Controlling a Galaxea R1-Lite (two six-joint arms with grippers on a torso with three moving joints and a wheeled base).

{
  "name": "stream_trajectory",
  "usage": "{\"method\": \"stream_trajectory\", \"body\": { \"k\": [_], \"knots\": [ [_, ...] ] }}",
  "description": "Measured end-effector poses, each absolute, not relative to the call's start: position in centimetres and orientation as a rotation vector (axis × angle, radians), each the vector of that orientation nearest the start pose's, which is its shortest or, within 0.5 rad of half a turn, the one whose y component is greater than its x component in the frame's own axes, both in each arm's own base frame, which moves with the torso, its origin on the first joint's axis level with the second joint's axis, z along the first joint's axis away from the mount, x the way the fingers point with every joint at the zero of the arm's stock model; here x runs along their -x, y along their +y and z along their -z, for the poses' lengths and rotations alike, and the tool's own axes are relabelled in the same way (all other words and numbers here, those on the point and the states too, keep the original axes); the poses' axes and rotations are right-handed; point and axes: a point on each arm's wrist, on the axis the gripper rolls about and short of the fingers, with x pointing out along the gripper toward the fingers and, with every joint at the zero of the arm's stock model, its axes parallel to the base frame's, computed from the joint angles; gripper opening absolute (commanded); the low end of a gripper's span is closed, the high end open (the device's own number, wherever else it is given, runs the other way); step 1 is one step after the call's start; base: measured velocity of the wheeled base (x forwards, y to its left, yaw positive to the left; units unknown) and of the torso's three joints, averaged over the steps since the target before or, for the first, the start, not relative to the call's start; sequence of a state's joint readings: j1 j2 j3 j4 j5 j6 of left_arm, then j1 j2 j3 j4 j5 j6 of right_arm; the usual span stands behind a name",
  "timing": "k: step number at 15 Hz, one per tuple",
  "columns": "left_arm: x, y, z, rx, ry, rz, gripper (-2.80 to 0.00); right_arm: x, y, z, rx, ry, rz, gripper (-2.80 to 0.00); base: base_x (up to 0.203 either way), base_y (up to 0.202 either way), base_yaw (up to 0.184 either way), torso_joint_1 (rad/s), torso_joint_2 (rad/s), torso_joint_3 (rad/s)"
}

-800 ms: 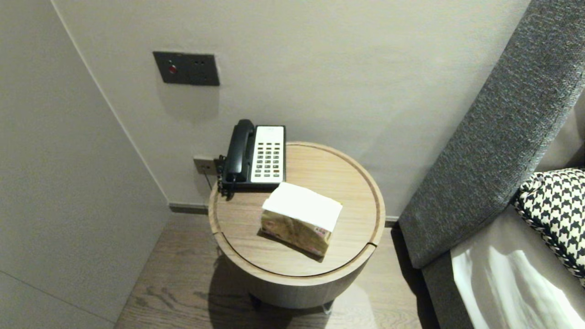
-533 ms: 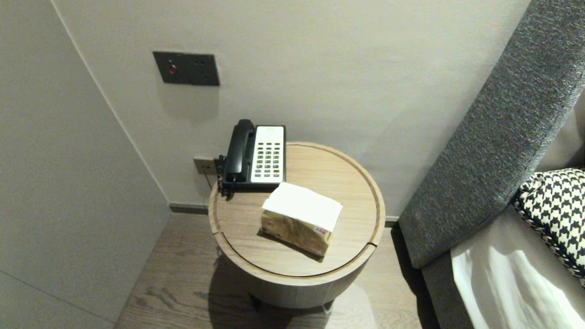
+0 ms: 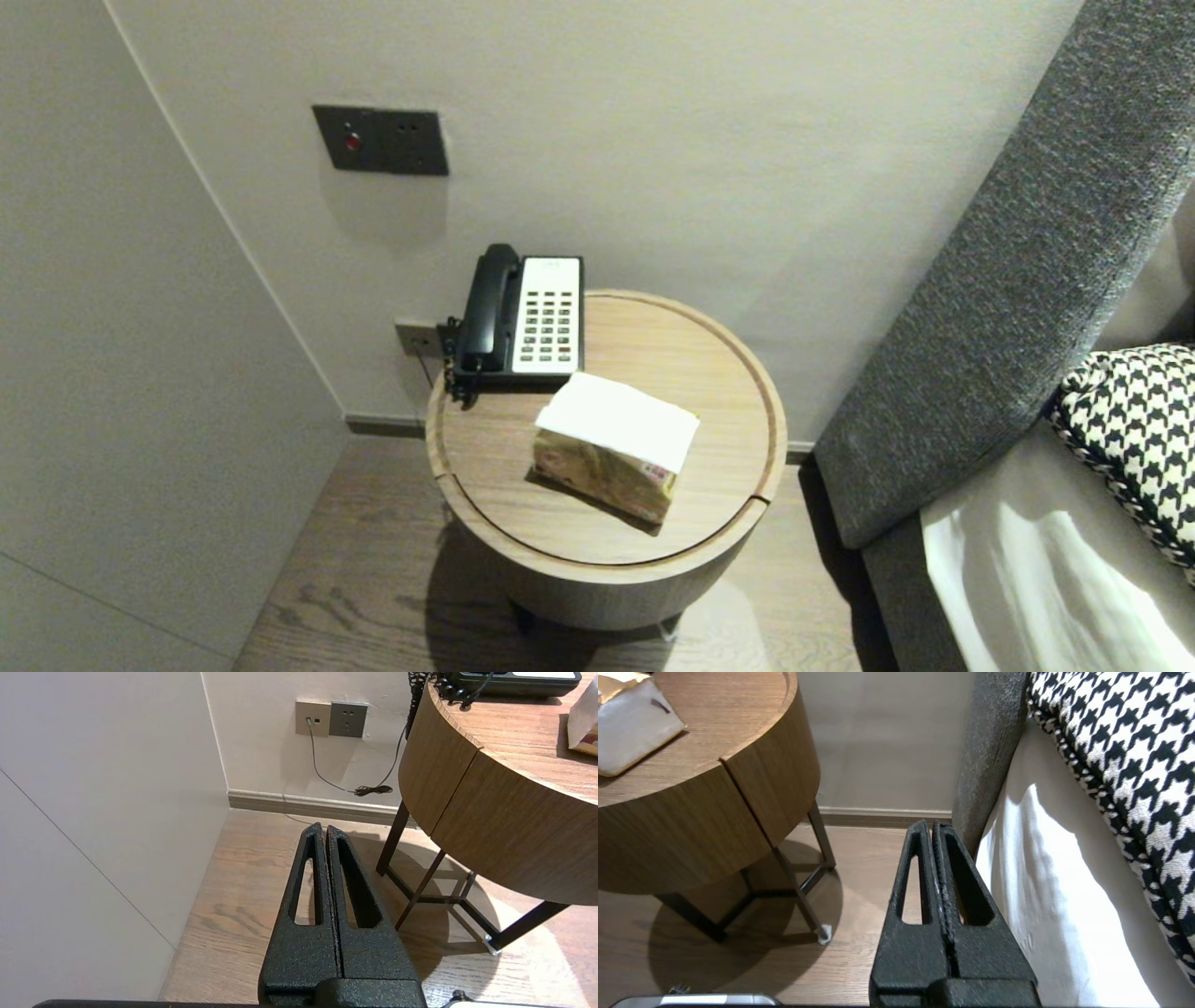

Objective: Open the nightstand drawer

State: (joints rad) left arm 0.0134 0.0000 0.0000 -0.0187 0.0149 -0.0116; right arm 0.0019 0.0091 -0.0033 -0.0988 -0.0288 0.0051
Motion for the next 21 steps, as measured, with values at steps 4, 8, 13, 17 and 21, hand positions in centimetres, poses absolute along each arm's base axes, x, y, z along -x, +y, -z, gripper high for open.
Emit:
{"method": "stream_trajectory", "body": {
  "k": [4, 8, 13, 17, 21],
  "knots": [
    [2.3, 0.0, -7.7, 0.011, -0.018, -0.027, -2.80, 3.4, -0.1, -11.8, 0.000, -0.109, 0.038, -2.80, 0.000, 0.000, 0.000, 0.000, 0.00, 0.000],
    [2.3, 0.0, -7.7, 0.012, -0.019, -0.028, -2.80, 3.0, -0.1, -17.7, 0.001, -0.125, 0.044, -2.80, 0.000, 0.000, 0.000, 0.000, 0.00, 0.000],
    [2.3, 0.0, -7.7, 0.012, -0.019, -0.028, -2.80, -1.5, 0.0, -26.7, -0.018, -0.097, 0.014, -2.80, 0.000, 0.000, 0.000, 0.000, 0.00, 0.000],
    [2.3, 0.0, -7.7, 0.012, -0.019, -0.028, -2.80, -7.9, 0.8, -29.7, -0.122, 0.034, -0.094, -2.80, 0.000, 0.000, 0.000, 0.000, 0.00, 0.000],
    [2.3, 0.0, -7.7, 0.012, -0.018, -0.028, -2.80, -14.0, 2.8, -29.6, -0.228, 0.207, -0.138, -2.80, 0.000, 0.000, 0.000, 0.000, 0.00, 0.000]
  ]
}}
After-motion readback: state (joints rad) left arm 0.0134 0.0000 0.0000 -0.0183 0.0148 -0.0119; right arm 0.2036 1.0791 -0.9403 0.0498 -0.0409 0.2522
